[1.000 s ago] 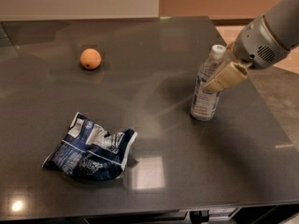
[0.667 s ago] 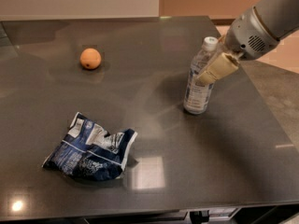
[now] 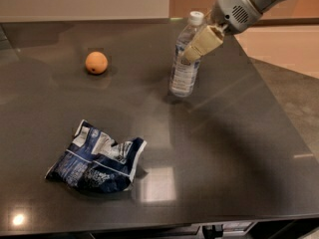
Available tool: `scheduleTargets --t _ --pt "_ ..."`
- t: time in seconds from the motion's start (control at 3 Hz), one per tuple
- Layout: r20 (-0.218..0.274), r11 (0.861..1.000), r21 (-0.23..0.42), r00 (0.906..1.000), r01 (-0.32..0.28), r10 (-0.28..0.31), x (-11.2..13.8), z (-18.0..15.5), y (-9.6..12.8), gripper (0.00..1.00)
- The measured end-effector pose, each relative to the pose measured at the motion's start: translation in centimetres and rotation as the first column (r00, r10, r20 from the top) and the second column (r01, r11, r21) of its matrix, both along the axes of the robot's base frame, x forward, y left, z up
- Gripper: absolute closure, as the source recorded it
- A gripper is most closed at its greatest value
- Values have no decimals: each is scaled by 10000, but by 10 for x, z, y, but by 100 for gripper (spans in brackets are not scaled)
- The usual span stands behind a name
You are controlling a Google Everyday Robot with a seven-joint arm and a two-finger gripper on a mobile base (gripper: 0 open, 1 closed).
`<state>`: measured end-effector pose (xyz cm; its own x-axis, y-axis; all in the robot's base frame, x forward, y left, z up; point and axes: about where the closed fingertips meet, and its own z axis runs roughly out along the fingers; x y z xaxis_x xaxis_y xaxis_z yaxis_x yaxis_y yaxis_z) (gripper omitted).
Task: Move blue plastic bottle near orange
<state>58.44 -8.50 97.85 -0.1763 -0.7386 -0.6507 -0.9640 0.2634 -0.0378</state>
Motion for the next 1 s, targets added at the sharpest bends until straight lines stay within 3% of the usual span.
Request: scheduleTargets --t 0.67,1.0 --pt "143 9991 -11 9990 -430 430 44 11 72 100" --pt "39 9994 -151 9995 -317 317 63 8 105 100"
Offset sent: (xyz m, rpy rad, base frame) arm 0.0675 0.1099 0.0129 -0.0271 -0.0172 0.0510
